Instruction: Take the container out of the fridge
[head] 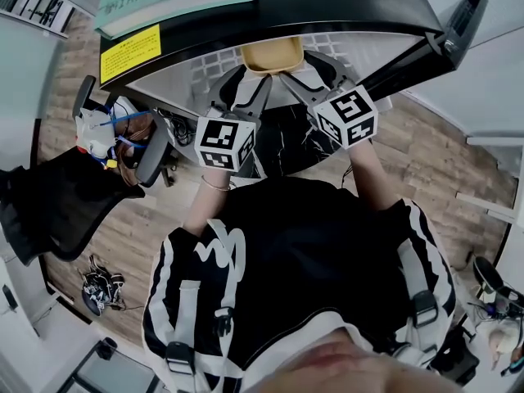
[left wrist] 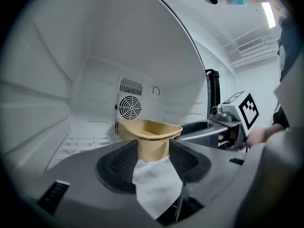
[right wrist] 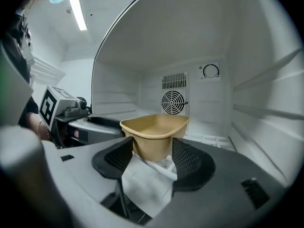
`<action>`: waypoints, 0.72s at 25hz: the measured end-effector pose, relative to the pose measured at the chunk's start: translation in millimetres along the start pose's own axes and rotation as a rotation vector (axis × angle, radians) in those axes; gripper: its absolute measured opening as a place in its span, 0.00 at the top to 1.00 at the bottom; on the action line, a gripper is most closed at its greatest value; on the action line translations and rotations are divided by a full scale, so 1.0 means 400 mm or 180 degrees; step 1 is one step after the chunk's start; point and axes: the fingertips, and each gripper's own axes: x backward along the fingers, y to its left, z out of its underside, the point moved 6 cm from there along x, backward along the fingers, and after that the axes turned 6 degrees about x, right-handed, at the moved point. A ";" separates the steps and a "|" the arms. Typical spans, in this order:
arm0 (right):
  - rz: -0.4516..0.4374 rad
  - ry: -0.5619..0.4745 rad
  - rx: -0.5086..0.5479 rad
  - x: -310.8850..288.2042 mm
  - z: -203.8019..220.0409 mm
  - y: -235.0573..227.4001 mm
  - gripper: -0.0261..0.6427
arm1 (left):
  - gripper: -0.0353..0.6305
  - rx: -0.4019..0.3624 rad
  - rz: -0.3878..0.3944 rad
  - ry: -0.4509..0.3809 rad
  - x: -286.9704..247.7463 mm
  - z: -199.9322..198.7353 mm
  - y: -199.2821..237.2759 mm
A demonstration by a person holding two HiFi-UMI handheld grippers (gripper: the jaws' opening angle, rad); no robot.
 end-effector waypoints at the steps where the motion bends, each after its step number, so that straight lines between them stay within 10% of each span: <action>1: -0.0029 0.0006 0.0008 -0.002 0.000 0.000 0.59 | 0.65 -0.0001 -0.0001 0.0002 -0.002 -0.002 -0.002; 18: 0.0046 -0.0200 0.0038 0.009 -0.005 0.014 0.59 | 0.65 0.0109 -0.0163 -0.0040 0.009 -0.008 -0.008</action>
